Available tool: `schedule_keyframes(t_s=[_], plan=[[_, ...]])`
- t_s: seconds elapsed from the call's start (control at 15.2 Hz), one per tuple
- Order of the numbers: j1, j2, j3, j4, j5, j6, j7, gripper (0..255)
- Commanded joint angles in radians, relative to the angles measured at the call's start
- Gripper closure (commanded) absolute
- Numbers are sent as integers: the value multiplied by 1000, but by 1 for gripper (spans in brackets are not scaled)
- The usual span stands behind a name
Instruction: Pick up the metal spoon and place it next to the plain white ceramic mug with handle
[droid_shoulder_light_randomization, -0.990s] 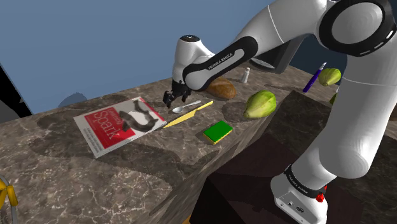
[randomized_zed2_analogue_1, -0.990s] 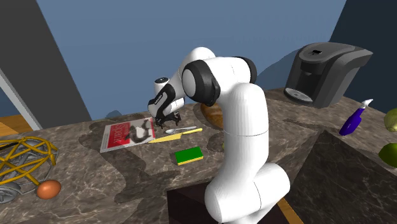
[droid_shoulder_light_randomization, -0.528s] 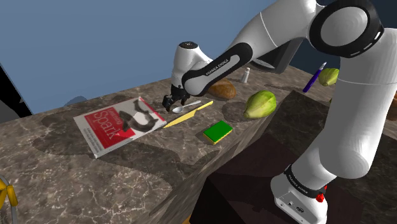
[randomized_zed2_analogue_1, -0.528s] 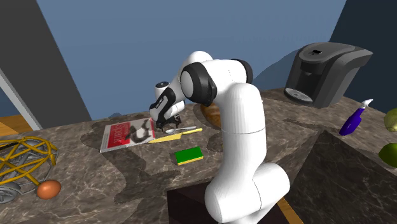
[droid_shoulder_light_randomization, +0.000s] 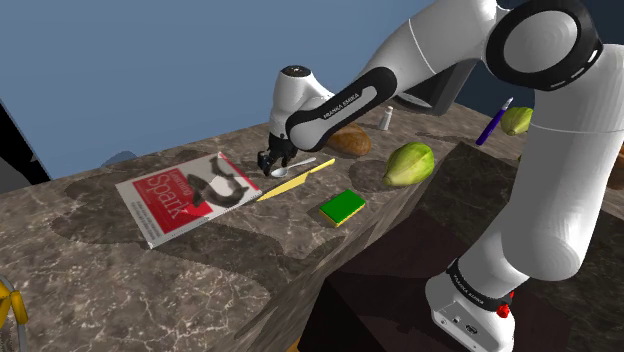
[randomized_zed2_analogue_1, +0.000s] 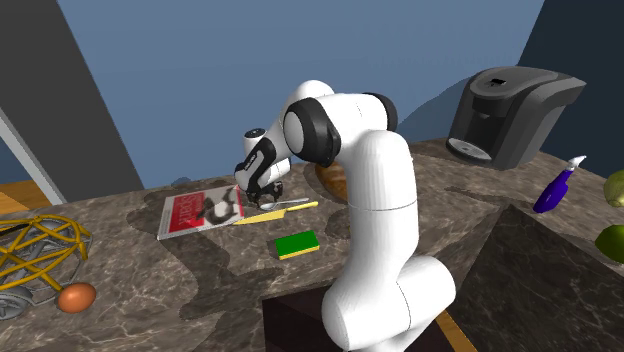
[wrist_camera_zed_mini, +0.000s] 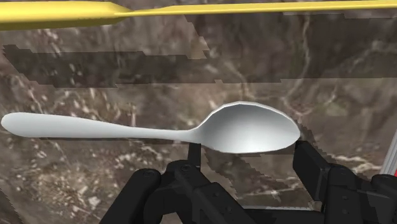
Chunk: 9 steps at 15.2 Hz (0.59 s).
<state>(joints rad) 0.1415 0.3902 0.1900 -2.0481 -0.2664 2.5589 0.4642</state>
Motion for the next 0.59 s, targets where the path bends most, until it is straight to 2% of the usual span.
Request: schedule_keyframes(t_s=[0.0,0.33,0.53], plan=[[0,0,0,0,0,0,0,255],[0,0,0,0,0,0,0,255],[-6,-29,8,3,15,-31,-13,255]])
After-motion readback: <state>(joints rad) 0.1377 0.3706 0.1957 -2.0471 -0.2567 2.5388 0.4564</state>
